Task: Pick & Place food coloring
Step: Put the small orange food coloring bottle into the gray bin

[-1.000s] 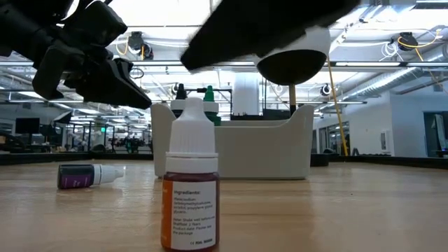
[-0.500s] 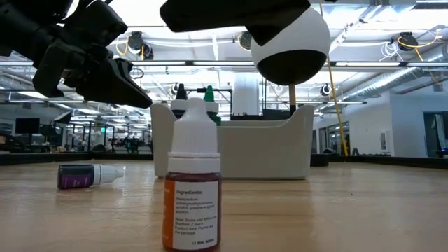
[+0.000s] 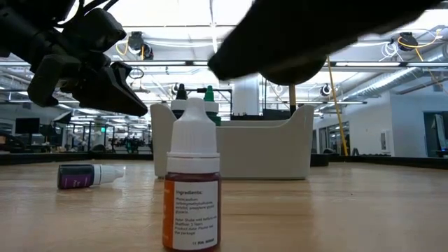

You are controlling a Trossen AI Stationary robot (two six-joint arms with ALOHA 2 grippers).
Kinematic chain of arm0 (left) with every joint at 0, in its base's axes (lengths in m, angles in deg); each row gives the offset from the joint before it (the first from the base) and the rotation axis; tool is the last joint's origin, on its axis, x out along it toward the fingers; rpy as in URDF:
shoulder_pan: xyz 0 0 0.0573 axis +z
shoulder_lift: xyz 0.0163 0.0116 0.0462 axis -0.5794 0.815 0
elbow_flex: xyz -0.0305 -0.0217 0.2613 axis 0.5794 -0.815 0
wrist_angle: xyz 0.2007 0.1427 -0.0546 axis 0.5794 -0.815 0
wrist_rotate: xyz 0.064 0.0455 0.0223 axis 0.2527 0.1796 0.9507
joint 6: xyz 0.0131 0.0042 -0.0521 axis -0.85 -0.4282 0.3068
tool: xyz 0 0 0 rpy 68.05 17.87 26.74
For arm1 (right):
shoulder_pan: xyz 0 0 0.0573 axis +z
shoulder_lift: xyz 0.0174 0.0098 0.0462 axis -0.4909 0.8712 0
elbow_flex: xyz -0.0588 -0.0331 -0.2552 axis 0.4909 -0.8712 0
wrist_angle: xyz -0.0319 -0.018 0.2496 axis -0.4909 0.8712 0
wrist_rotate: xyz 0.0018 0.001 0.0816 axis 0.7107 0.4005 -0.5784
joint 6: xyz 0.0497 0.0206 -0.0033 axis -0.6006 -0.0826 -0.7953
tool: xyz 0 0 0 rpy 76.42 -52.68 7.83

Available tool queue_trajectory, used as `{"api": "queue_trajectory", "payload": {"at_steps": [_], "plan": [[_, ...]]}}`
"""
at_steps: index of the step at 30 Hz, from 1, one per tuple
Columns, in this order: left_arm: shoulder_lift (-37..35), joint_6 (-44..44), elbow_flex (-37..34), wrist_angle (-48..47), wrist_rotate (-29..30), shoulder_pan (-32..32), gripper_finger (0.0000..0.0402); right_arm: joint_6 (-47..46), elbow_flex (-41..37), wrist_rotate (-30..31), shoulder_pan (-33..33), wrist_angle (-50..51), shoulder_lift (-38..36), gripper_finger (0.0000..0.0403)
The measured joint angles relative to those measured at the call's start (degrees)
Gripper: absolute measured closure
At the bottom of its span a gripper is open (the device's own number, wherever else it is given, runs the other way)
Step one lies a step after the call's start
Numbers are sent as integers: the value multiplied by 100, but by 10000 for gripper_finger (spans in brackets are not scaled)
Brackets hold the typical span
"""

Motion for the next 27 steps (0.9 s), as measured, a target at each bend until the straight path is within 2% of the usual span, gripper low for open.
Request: {"api": "queue_trajectory", "payload": {"at_steps": [5, 9, 12, 17, 23, 27], "plan": [[0, 46, 0, 53, 11, 0, 366, -194, 1, 414, -4, -16, -31, 402], [0, 167, 0, 46, 5, 0, 366, -250, 215, 184, -4, 349, -33, 402], [0, 241, 0, 42, 0, 0, 366, -561, 879, -161, -50, 1293, -34, 402], [0, 297, 0, 40, -4, 0, 366, -665, 2018, -17, -46, 2968, -18, 402], [0, 299, 0, 40, -4, 0, 366, -891, 2833, -646, -214, 3474, 258, 403], [0, 303, 0, 29, -4, 0, 366, -547, 3197, -781, -257, 3660, 738, 403]]}}
